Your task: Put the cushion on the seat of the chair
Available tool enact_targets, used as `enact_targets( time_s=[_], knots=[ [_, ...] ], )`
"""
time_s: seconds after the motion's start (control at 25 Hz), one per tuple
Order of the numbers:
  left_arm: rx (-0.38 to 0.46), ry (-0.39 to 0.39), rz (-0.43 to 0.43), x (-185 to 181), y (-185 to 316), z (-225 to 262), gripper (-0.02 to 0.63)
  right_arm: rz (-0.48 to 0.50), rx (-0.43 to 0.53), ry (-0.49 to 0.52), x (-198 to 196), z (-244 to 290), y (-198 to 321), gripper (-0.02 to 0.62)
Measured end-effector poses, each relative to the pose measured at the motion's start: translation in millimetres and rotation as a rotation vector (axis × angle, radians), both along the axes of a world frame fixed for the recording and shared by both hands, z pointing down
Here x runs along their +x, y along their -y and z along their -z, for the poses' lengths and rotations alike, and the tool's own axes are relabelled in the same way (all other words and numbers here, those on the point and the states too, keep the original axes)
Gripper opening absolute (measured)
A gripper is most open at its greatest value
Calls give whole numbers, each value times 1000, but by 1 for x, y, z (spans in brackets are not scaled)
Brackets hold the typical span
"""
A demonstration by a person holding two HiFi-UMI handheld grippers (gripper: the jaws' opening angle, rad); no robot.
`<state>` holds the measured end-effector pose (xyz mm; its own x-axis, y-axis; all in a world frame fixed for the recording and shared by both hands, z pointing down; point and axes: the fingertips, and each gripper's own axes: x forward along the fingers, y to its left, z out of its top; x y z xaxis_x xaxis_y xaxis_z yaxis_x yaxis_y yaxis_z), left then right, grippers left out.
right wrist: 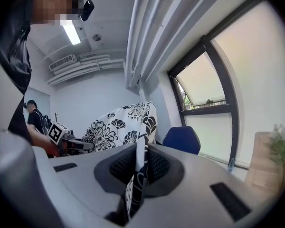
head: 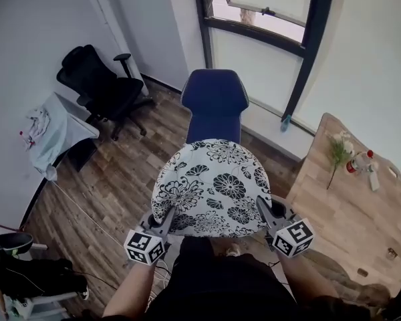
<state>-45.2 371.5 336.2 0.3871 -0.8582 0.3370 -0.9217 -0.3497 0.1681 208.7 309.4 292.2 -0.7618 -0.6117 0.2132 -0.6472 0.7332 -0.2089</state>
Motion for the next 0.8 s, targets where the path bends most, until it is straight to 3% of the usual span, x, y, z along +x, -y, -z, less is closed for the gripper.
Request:
enact_targets(
  time_s=[0.28,0.6,0.8],
  knots=[
    [-1,-8,-79,-6,52,-9,37,-60,-12,-23,-9,-10,33,37],
    [-58,-31,-132,-65,142,-20,37,-116,-69,-60,-59,-14,105,38],
    [-39,-30,-158,-65,152,-36,37,-139,-60,-64,-61,-27,108,38]
  ],
)
